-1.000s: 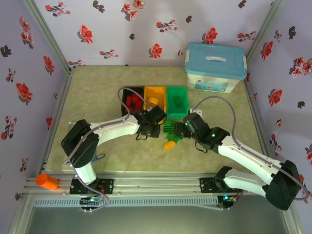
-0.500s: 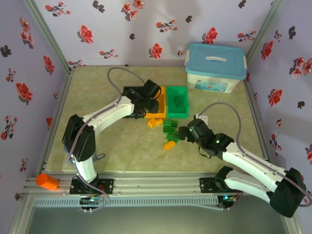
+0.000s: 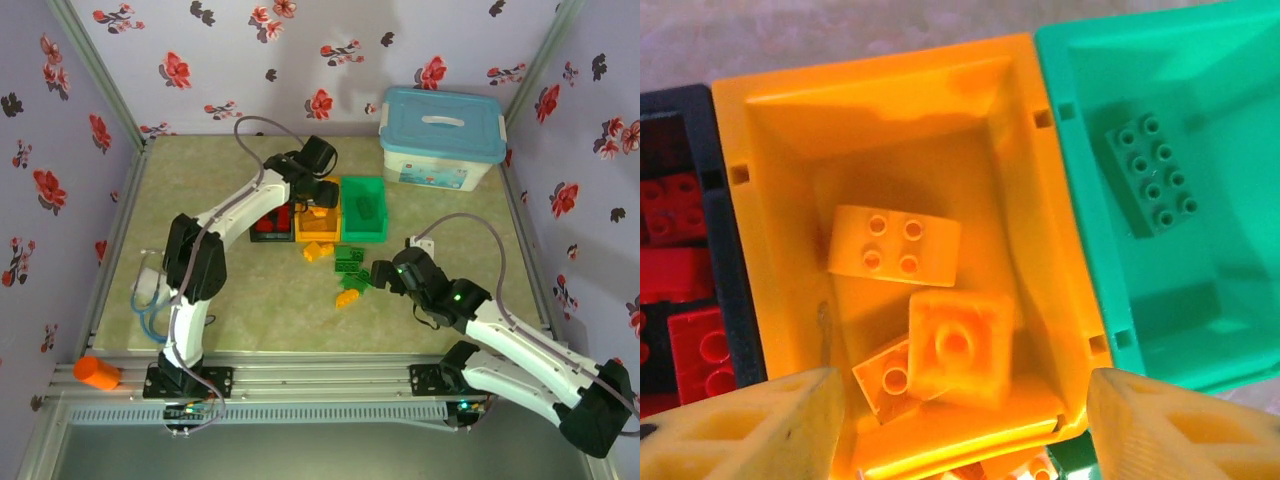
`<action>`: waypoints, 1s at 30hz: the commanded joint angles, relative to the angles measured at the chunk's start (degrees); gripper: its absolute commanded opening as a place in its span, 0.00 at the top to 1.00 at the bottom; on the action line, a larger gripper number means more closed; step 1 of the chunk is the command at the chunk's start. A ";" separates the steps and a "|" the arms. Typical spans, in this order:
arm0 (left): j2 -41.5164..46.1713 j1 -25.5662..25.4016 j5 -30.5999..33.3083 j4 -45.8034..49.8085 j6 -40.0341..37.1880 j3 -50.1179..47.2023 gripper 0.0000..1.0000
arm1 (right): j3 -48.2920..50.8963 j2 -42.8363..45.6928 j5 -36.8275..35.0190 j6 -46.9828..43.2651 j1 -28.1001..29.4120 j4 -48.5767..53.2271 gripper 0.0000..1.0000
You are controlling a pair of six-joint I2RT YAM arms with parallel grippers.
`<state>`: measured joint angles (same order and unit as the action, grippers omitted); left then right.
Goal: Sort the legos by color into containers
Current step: Place the lego in the container.
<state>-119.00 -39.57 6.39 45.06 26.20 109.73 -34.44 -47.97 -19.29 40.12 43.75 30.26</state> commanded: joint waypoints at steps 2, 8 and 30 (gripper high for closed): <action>1.81 0.04 -0.55 2.06 -0.15 -0.70 0.32 | 0.10 1.39 -1.56 1.53 -0.46 2.41 0.01; 9.08 -0.42 -1.48 -3.69 -1.38 -12.54 0.33 | 0.74 1.40 -1.07 1.58 -0.42 1.45 0.01; 9.57 -2.42 -5.36 -16.78 -2.17 -32.78 0.41 | 2.57 0.59 1.75 2.19 -0.42 -0.82 0.02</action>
<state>-107.63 -41.80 0.60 29.10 25.26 76.53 -32.73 -47.37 -17.58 41.17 43.75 29.87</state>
